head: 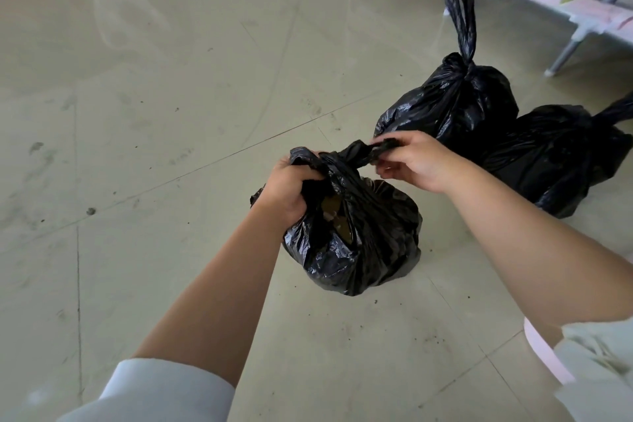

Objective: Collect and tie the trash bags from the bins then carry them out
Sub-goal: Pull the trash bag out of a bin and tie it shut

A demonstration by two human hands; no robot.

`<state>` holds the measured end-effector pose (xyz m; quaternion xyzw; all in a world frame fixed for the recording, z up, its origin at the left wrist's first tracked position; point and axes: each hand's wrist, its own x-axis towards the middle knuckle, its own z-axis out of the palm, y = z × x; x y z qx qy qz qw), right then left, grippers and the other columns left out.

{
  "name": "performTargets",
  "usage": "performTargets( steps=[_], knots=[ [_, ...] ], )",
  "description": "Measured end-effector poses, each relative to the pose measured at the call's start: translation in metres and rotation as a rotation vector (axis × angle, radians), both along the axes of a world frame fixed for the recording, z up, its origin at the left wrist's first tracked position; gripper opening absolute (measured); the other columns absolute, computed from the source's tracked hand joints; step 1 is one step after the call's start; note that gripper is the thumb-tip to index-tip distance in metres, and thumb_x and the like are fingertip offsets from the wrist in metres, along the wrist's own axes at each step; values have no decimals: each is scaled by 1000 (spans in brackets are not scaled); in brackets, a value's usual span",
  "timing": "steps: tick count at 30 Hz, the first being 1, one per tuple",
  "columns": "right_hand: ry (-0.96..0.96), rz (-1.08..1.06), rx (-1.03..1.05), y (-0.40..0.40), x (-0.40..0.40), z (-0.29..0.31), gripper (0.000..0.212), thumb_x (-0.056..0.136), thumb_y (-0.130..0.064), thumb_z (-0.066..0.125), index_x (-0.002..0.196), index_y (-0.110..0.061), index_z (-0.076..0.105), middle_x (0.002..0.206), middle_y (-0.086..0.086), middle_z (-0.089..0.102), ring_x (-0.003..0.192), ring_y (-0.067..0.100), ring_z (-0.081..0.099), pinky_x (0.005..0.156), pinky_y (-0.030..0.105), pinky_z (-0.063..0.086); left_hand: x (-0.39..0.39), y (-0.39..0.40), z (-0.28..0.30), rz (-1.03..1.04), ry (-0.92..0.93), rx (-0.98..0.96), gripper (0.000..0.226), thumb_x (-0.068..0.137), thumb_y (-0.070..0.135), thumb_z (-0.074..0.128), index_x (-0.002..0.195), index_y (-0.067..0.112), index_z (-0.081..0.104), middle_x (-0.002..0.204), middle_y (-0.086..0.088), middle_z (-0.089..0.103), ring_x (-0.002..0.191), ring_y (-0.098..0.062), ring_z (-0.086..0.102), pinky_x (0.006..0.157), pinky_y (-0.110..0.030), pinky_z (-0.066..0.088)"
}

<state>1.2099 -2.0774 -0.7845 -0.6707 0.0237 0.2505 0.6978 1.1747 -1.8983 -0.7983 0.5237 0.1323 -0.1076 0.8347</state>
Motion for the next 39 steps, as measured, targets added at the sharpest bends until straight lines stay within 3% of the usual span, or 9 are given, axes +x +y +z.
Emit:
performTargets(
  steps=[6,11,15,20,24,29,34,37,39],
  knots=[
    [131,-353,506,5,8,8,29,95,-11,34,74,-8,53,74,5,69,73,18,64,74,31,49,2,8,13,134,39,-504,41,93,17,20,93,0,58,100,-17,64,100,-28,57,102,-38,38],
    [114,-486,902,27,10,35,39,94,-18,21,58,-13,33,36,1,43,33,14,44,52,27,49,15,17,31,452,-27,-839,35,83,12,30,49,11,36,33,-1,37,38,-18,42,53,-26,42],
    [-119,-381,98,10,14,19,45,83,-10,24,40,-22,22,25,-8,21,23,6,14,37,10,14,7,40,9,414,79,-274,40,79,8,29,39,14,29,28,5,21,24,-8,18,35,-11,13],
    [-431,-50,-796,-21,-10,-23,44,88,-1,40,48,-15,26,45,3,31,47,20,31,47,28,18,-19,59,-25,100,-26,1074,32,79,14,35,50,15,21,50,-2,20,47,-15,18,44,-26,14],
    [-443,-62,-910,-30,-25,-37,28,88,1,45,61,-1,38,58,18,36,65,26,35,54,31,13,-37,66,-40,-3,-19,1268,43,87,5,39,48,13,23,50,-4,23,48,-17,20,46,-29,16],
    [-368,62,-1086,-20,-25,-36,23,90,-9,43,68,-4,39,64,11,40,71,25,37,50,26,27,-27,63,-41,201,173,970,40,87,2,36,52,15,22,49,-2,23,50,-17,17,49,-27,13],
    [-115,-68,-818,-14,-19,-36,26,88,-8,46,113,-9,42,99,12,47,87,21,42,54,27,29,-14,73,-30,605,271,-209,29,92,6,25,66,11,37,63,-2,44,59,-14,42,69,-23,37],
    [-120,-444,-552,-19,-14,-38,46,84,-2,51,127,-9,38,114,11,52,97,19,47,71,24,38,-20,73,-44,569,360,-239,23,93,7,33,72,12,40,76,-1,45,75,-16,49,93,-38,34],
    [-40,-643,-455,-25,-12,-42,52,84,-8,58,132,-8,38,126,11,52,110,25,50,88,29,40,-23,71,-65,586,444,-275,6,93,5,41,93,10,44,79,-5,50,73,-18,53,74,-35,52]
  ],
)
